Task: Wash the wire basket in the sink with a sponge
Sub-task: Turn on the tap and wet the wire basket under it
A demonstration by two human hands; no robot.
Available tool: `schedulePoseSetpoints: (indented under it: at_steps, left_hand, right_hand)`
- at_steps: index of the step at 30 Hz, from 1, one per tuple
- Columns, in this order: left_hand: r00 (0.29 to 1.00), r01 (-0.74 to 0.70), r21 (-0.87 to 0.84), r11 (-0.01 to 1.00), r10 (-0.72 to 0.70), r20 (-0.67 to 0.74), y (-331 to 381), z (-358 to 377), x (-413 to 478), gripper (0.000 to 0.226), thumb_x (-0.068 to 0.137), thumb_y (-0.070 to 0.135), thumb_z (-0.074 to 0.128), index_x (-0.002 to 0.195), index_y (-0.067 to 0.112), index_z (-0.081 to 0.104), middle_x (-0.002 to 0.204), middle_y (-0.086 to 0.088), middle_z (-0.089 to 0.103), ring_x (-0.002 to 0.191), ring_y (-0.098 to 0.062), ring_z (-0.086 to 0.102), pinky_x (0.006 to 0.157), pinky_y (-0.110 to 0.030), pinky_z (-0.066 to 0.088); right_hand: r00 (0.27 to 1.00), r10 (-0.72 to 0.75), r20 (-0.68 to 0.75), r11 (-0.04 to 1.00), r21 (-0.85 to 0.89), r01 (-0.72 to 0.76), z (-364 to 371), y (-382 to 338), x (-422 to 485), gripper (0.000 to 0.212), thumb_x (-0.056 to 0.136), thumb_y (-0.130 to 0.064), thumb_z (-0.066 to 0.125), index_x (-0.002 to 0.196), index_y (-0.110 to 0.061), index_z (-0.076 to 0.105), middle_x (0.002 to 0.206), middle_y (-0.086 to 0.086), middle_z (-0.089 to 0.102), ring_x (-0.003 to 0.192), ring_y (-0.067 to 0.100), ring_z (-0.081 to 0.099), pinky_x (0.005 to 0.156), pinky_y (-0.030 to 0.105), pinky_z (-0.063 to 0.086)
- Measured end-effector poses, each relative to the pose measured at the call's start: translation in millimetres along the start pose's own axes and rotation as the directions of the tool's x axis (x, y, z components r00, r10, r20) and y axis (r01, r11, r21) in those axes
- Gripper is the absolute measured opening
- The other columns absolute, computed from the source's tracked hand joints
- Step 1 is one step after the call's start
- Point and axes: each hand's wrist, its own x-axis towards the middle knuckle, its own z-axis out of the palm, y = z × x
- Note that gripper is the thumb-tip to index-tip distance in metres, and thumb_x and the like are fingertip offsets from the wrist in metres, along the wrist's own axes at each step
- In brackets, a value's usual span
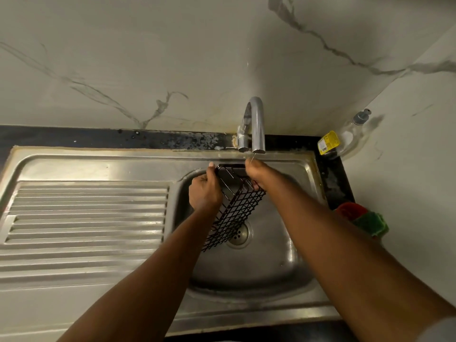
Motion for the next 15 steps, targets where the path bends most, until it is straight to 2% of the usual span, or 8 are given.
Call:
schedulePoseSetpoints:
  at_steps: [2,3,4,6,9,11,13,15]
  left_hand:
    - [0.999,-0.017,0.031,0.999,0.018,-0.036,4.3,-1.9,0.9,0.063,0.104,0.065,0.042,0.062,0.018,0.047,0.063,0.000,0.056,0.059,-0.017,0.052,0.059,-0.030,0.039]
    - [0.998,-0.026,0.037,0.999,0.027,-0.051,6.0,-2.7,3.0,0.064,0.103,0.065,0.042,0.060,0.018,0.047,0.062,0.000,0.056,0.059,-0.018,0.052,0.059,-0.031,0.040]
    - [0.998,-0.031,0.013,0.999,0.031,-0.056,6.0,-2.5,6.1,0.066,0.103,0.065,0.042,0.060,0.016,0.050,0.061,0.000,0.057,0.059,-0.019,0.054,0.059,-0.031,0.042]
    - [0.997,-0.030,-0.038,0.999,0.027,-0.079,5.4,-1.4,10.0,0.068,0.103,0.065,0.040,0.066,0.013,0.063,0.067,-0.002,0.066,0.065,-0.021,0.063,0.064,-0.033,0.051]
    - [0.995,0.016,-0.058,0.998,-0.021,-0.094,5.7,1.4,15.2,0.064,0.103,0.062,0.038,0.068,0.016,0.065,0.073,-0.003,0.069,0.069,-0.021,0.064,0.069,-0.034,0.051]
    - [0.996,0.064,-0.150,0.987,-0.073,-0.057,8.8,-0.9,16.1,0.056,0.101,0.055,0.042,0.063,0.017,0.058,0.070,-0.004,0.064,0.068,-0.024,0.058,0.068,-0.037,0.045]
    - [0.991,0.112,-0.210,0.971,-0.124,-0.048,8.5,-2.7,19.2,0.052,0.098,0.050,0.042,0.065,0.014,0.059,0.073,-0.009,0.066,0.075,-0.030,0.061,0.073,-0.042,0.047]
    - [0.993,0.105,-0.177,0.979,-0.111,-0.029,9.4,-9.2,15.5,0.053,0.097,0.052,0.034,0.074,0.012,0.061,0.084,-0.013,0.067,0.082,-0.029,0.063,0.082,-0.045,0.053]
  right_hand:
    - [0.998,0.029,-0.049,0.999,0.043,-0.027,1.1,0.0,2.5,0.048,0.112,-0.045,0.023,0.118,-0.009,0.055,0.102,0.011,0.059,0.083,0.020,0.051,0.080,0.035,0.045]
    - [0.996,0.029,-0.088,0.999,0.027,-0.027,3.9,-1.7,1.0,0.053,0.111,-0.047,0.024,0.117,-0.008,0.058,0.092,0.008,0.057,0.078,0.017,0.052,0.073,0.032,0.045]
    - [0.993,0.007,-0.118,1.000,-0.001,-0.008,7.1,-3.8,-0.7,0.057,0.111,-0.049,0.024,0.125,-0.006,0.059,0.095,0.007,0.059,0.082,0.017,0.058,0.073,0.032,0.048]
    - [0.987,-0.048,-0.155,0.996,-0.076,0.036,15.2,-9.3,-2.8,0.065,0.110,-0.054,0.023,0.145,-0.005,0.047,0.126,0.015,0.061,0.113,0.026,0.063,0.095,0.038,0.051]
    - [0.974,-0.123,-0.190,0.960,-0.273,0.067,33.9,-13.4,-12.2,0.076,0.106,-0.062,0.016,0.163,-0.012,0.017,0.164,0.022,0.026,0.149,0.039,0.030,0.122,0.056,0.022]
    - [0.952,-0.232,-0.202,0.912,-0.385,0.141,45.7,-14.4,-27.8,0.079,0.105,-0.062,0.017,0.165,-0.011,0.007,0.171,0.020,0.005,0.157,0.039,0.006,0.125,0.058,0.003]
    - [0.914,-0.361,-0.186,0.851,-0.467,0.241,52.7,-11.7,-38.8,0.081,0.105,-0.060,0.022,0.164,-0.009,0.004,0.171,0.019,-0.001,0.158,0.039,-0.004,0.126,0.057,-0.003]
    - [0.903,-0.398,-0.160,0.846,-0.446,0.294,50.8,-4.9,-34.4,0.082,0.104,-0.064,0.020,0.165,-0.012,0.003,0.172,0.014,-0.002,0.158,0.036,-0.005,0.126,0.056,-0.004]
